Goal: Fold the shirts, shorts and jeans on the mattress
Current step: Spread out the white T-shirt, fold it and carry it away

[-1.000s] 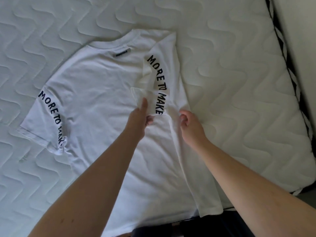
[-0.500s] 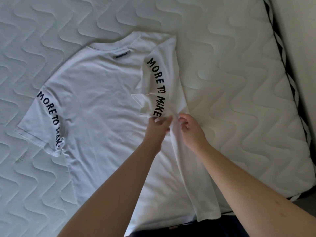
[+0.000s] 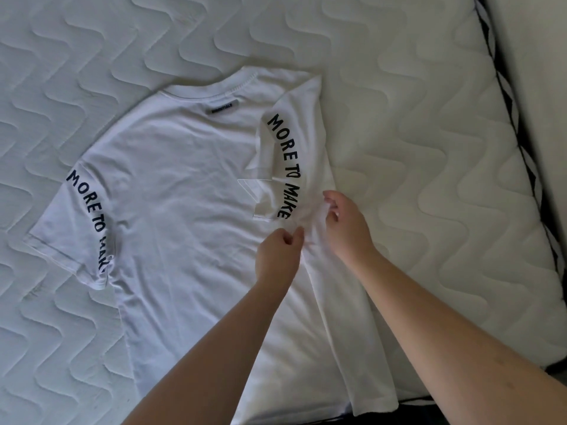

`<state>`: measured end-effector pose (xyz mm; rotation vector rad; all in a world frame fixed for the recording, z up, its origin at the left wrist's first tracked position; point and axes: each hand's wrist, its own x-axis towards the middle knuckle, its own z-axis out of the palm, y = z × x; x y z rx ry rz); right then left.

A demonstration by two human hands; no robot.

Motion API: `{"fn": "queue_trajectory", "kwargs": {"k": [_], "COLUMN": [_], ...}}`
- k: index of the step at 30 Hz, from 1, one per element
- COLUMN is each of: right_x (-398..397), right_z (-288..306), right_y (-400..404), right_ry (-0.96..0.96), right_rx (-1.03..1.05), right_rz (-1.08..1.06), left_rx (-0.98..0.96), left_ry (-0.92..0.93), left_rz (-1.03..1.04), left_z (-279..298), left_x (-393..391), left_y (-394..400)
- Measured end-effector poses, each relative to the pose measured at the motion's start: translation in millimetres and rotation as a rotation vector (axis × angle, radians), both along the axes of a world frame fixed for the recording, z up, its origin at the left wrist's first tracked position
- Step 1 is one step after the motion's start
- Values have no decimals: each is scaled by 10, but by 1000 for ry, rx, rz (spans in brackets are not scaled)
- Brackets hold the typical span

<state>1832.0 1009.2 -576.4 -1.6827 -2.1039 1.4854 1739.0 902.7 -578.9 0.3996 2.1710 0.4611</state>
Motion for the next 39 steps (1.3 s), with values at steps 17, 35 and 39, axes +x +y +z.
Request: {"fn": "queue_trajectory", "kwargs": {"k": [17,35,39], "right_x": [-249,-300,-369], "right_z": [-280,-402,-425], "right_y": [686,977,935], "right_ry": [-41,-81,-167], "right_rx": [-10,-202,-128], "right_rz": [-35,-109,-35], "left_rx": [238,177,127], "left_ry": [437,30,-20], "left_rz": [-516,-263,-302], "left_z": [46,-95,-71], "left_x": [-1330,-1713,-1721], "left_y": [2066,2708,2749]}}
